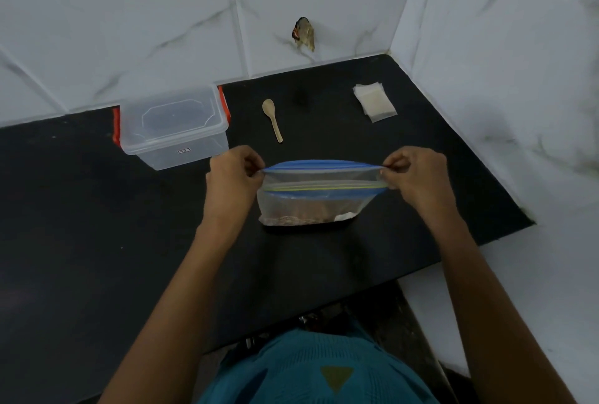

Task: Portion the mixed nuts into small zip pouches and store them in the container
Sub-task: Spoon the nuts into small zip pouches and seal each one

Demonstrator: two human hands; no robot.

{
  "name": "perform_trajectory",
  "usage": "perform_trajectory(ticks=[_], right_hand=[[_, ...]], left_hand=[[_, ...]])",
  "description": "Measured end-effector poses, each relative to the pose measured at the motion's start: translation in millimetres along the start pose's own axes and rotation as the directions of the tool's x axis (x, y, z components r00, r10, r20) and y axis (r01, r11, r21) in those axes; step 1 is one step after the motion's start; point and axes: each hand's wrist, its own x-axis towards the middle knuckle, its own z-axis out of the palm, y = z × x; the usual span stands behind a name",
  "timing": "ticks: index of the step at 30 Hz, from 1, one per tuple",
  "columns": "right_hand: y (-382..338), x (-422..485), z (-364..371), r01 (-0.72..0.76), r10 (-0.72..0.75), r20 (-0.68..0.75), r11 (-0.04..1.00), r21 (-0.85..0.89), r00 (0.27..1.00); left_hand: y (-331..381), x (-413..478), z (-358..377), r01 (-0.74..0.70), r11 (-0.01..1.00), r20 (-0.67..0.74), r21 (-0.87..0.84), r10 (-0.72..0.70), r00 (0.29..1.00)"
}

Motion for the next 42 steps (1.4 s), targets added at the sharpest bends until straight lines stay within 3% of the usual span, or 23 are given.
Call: perform_trajectory(ticks=[5,10,16,23,29,32,34,36,39,40,42], right_hand=[[-2,5,-2,0.021,-0.020,0.022,0.997,-0.071,1.000],[4,4,2,0.022,-0.015,0.074,0.994,-0.105,0.997],[10,3,-5,0.107,-0.092,0.081,0.973,-0.206,0.992],[13,7,6,0.167,-0.161,0.188,0.986,-0.018,0.969],[17,13,5,0.014,-0.068,0.277,0.982,0.189,0.958],[19,14,2,-0.100,-0.026,0.354,0.937,0.334,0.935],[22,16,5,-0.216,0.012,0.425,0.875,0.434,0.905],[27,19,11,-0.385,0.058,0.501,0.717,0.581,0.863],[35,20,25,-0.619,0.056,0.626,0.237,0.749,0.778],[38,20,30,-0.639,0.030,0.640,0.121,0.760,0.768],[45,18,37,-0.631,-0.005,0.631,0.017,0.776,0.776]], left_hand=[[3,4,1,-0.016,1.000,-0.011,0.021,0.016,1.000],[0,4,3,-0.016,0.998,0.072,0.058,0.011,0.997],[4,7,-2,-0.142,0.968,0.202,0.205,0.101,0.974],[-3,11,6,-0.282,0.921,0.311,0.269,0.194,0.930],[-7,20,4,-0.202,0.973,0.393,0.109,0.145,0.908],[-12,21,4,-0.043,0.997,0.405,-0.060,0.064,0.912],[-15,20,6,0.115,0.973,0.432,-0.198,-0.019,0.902],[-18,20,11,0.299,0.883,0.431,-0.361,-0.126,0.893],[-22,20,18,0.549,0.591,0.494,-0.591,-0.273,0.825],[-23,19,20,0.598,0.485,0.525,-0.638,-0.294,0.798],[-25,17,23,0.662,0.256,0.593,-0.704,-0.302,0.747]])
